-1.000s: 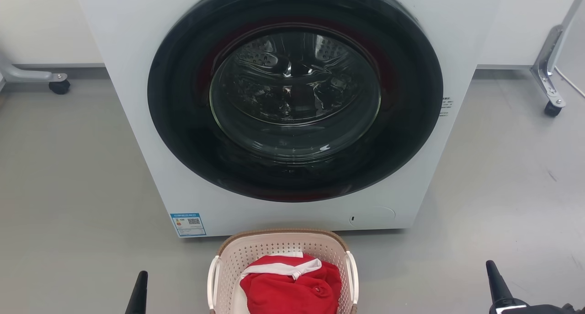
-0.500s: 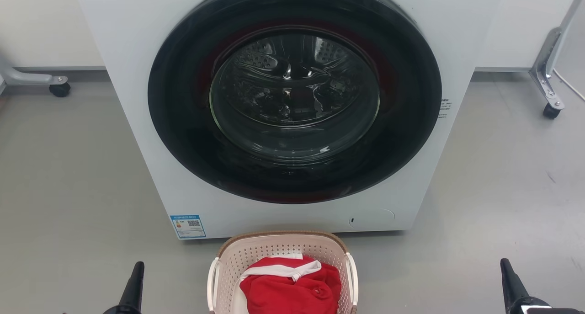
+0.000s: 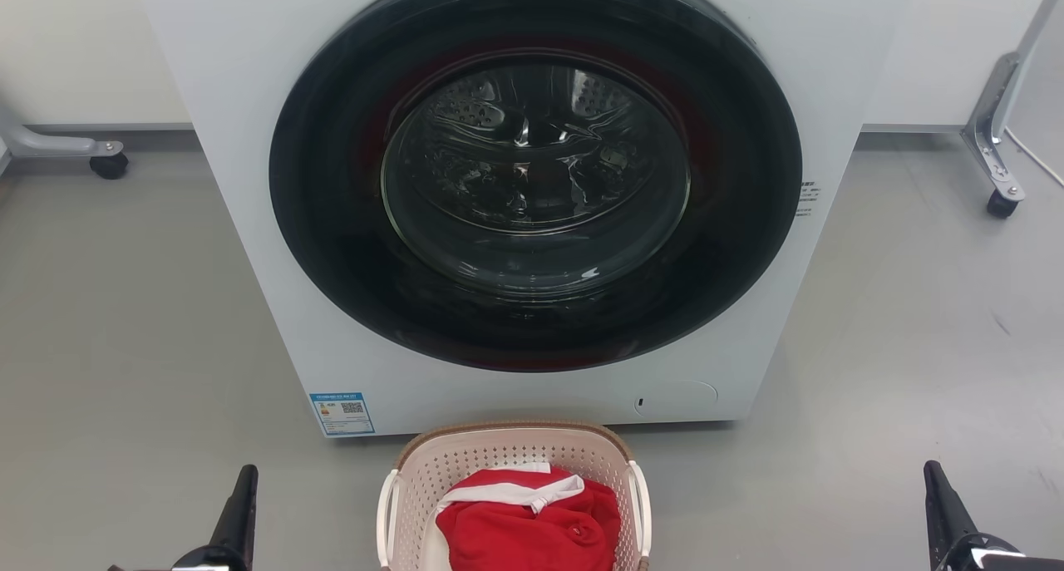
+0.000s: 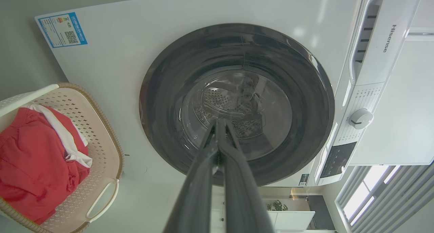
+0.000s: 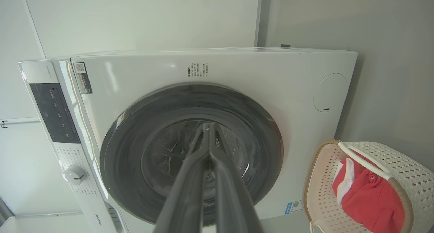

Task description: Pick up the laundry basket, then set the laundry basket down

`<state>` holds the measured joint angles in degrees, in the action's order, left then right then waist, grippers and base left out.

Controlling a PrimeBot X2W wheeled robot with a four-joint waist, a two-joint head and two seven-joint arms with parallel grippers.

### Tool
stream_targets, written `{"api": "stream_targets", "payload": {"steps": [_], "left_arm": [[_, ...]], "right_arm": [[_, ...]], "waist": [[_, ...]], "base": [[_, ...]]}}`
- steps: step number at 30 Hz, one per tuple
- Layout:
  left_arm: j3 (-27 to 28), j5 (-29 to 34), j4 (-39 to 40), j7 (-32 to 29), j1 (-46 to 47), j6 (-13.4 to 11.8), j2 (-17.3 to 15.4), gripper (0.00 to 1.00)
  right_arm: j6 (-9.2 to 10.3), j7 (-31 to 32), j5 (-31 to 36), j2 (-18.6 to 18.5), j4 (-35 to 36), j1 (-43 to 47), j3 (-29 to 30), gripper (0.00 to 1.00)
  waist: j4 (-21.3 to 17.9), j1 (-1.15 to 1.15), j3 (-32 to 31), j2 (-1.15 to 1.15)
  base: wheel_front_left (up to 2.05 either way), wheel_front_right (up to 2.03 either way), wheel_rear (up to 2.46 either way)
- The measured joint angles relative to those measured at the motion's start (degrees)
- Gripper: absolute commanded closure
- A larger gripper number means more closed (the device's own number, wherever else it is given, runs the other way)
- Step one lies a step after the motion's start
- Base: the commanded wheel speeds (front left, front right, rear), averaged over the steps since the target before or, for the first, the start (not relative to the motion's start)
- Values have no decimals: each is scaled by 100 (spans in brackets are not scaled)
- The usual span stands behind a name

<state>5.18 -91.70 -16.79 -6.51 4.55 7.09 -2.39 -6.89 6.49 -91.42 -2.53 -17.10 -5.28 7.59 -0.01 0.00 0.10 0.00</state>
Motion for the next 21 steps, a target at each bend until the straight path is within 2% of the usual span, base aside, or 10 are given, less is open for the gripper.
{"api": "stream_targets", "payload": {"steps": [21], "left_arm": [[0,0,-3,0,0,0,3,100]], "right_arm": [[-1,0,-1,2,0,0,0,100]], "waist": [[0,0,0,0]], "base": [[0,0,0]]}}
